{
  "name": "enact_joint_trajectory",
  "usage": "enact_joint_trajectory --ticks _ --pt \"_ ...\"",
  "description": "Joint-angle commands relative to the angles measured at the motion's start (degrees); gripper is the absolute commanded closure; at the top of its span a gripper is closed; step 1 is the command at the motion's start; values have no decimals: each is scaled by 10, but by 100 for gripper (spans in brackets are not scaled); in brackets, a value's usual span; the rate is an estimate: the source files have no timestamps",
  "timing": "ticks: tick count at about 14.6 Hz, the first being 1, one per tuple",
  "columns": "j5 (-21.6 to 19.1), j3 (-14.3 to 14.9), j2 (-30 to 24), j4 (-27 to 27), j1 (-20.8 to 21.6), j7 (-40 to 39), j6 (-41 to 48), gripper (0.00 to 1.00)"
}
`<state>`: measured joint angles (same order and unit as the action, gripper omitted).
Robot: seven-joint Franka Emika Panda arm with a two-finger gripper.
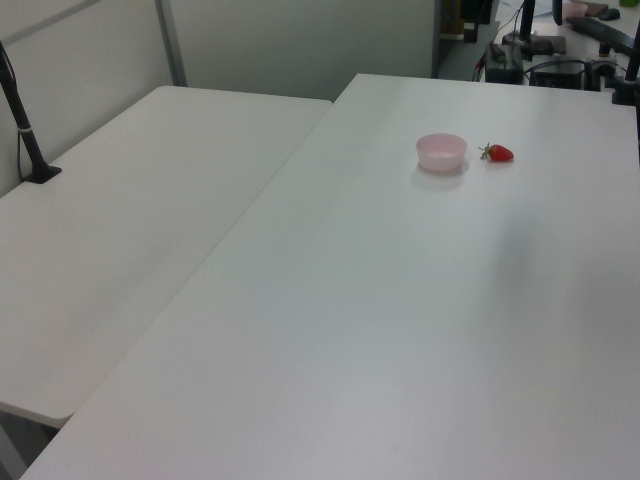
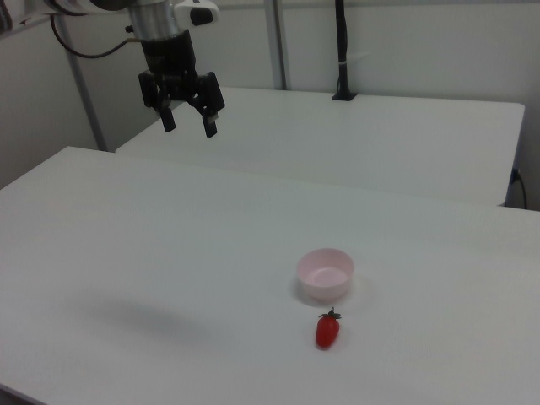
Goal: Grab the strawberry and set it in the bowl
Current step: 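Move the open gripper down toward the red strawberry beside the bowl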
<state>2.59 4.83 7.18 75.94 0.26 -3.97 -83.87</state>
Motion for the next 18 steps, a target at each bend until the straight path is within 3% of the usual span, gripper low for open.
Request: enact_joint_trajectory --ticks 1,12,18 --pt "2 4 -9 9 -6 -25 -22 0" --pt "1 4 -9 8 -22 -27 -28 0" --pt "0 4 -7 9 -79 -128 -28 0"
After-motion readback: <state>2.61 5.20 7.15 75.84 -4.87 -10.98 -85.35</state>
